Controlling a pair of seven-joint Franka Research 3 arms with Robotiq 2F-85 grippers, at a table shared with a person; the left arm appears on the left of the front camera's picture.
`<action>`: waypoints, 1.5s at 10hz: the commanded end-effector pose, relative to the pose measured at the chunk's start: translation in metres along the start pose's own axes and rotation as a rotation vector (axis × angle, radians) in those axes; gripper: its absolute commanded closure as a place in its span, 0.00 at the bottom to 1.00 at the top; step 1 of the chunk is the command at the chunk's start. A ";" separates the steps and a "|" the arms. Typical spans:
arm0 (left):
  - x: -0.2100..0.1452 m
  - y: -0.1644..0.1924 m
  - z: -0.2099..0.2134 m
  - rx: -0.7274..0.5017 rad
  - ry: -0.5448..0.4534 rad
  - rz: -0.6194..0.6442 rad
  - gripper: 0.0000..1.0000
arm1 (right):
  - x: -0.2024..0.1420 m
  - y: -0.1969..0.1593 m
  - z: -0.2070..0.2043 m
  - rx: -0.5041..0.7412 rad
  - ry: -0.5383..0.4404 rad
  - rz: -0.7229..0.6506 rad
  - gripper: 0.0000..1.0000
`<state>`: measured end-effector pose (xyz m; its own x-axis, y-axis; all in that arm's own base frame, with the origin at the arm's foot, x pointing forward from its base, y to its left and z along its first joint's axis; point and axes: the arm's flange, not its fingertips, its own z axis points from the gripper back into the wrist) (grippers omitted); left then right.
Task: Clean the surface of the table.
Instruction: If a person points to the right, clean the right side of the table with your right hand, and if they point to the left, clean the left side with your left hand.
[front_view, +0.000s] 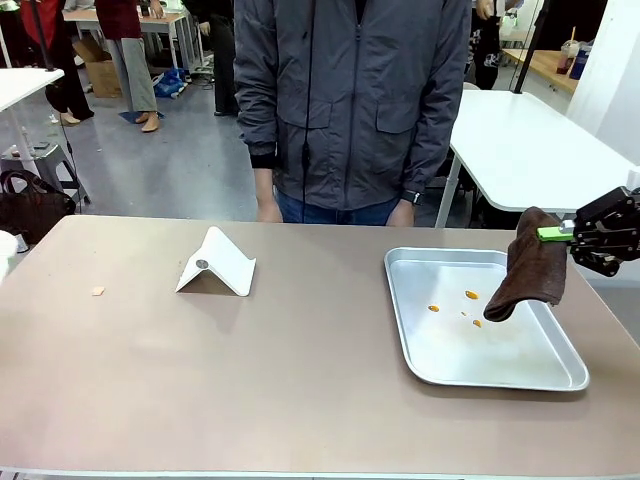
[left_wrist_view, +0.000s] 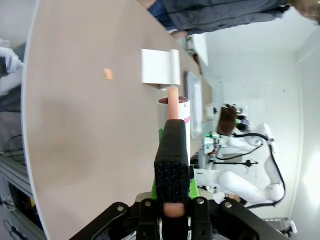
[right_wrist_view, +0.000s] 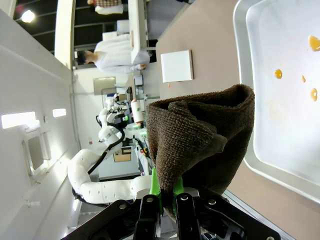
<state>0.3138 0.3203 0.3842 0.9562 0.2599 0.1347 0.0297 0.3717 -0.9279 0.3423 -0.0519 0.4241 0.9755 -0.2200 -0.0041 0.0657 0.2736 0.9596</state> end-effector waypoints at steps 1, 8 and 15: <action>0.015 0.012 -0.029 0.056 0.044 0.032 0.78 | -0.002 0.007 0.000 0.017 -0.001 -0.014 1.00; 0.048 0.055 -0.096 0.192 -0.021 0.103 0.78 | -0.002 0.007 0.000 0.017 -0.001 -0.014 1.00; 0.042 0.064 -0.115 0.234 0.015 0.116 0.78 | -0.002 0.007 0.000 0.017 -0.001 -0.014 1.00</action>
<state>0.3925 0.2627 0.2980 0.9540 0.2969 0.0424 -0.1187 0.5036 -0.8557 0.3423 -0.0518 0.4241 0.9755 -0.2198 -0.0043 0.0658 0.2736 0.9596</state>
